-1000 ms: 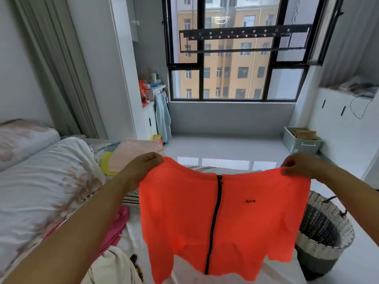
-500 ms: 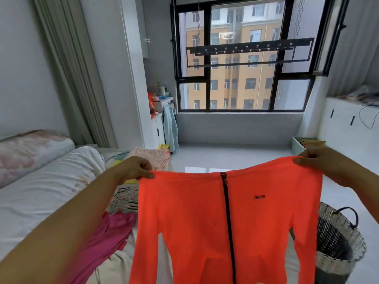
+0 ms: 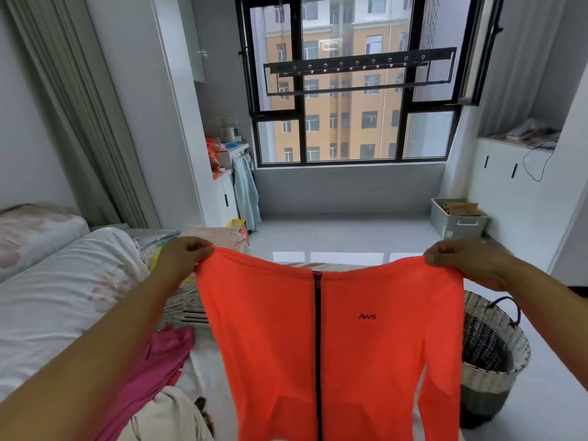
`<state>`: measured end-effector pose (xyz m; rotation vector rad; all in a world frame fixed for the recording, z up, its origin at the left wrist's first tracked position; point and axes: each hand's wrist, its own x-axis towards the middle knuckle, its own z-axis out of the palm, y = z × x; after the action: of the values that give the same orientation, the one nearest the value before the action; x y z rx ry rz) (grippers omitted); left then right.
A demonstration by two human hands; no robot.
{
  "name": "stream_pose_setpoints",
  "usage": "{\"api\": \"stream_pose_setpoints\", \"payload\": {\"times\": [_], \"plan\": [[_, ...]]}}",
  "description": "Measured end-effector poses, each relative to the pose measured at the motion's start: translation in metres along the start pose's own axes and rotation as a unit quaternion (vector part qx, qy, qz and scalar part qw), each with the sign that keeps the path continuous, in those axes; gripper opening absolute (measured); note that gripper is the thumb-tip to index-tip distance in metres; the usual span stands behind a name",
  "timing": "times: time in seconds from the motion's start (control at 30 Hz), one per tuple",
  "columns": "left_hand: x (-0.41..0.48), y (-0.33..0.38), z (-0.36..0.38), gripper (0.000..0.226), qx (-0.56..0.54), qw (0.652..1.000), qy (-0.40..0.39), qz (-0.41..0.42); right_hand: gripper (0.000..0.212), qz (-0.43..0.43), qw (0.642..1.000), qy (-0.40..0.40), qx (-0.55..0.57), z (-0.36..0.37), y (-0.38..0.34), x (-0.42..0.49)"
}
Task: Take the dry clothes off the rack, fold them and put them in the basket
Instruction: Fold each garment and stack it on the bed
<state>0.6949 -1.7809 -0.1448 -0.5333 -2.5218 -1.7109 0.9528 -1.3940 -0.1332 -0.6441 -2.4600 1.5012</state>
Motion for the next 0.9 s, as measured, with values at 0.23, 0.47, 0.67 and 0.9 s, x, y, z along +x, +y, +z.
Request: {"api": "stream_pose_setpoints", "payload": {"times": [0.23, 0.47, 0.67, 0.9], "plan": [[0.007, -0.005, -0.009, 0.010, -0.040, 0.999, -0.011, -0.008, 0.011, -0.089, 0.991, 0.057, -0.077, 0.002, -0.006, 0.011], [0.054, -0.036, 0.018, 0.020, -0.022, 0.997, -0.073, -0.009, 0.022, -0.053, 0.997, 0.043, 0.032, 0.013, 0.022, 0.060], [0.126, -0.083, 0.058, 0.017, -0.070, 0.988, -0.110, -0.087, 0.012, -0.024, 0.996, 0.087, -0.010, 0.030, 0.046, 0.147], [0.225, -0.100, 0.098, 0.013, -0.141, 0.972, -0.109, -0.151, 0.016, -0.026, 0.994, 0.108, 0.016, 0.022, 0.026, 0.252]]}}
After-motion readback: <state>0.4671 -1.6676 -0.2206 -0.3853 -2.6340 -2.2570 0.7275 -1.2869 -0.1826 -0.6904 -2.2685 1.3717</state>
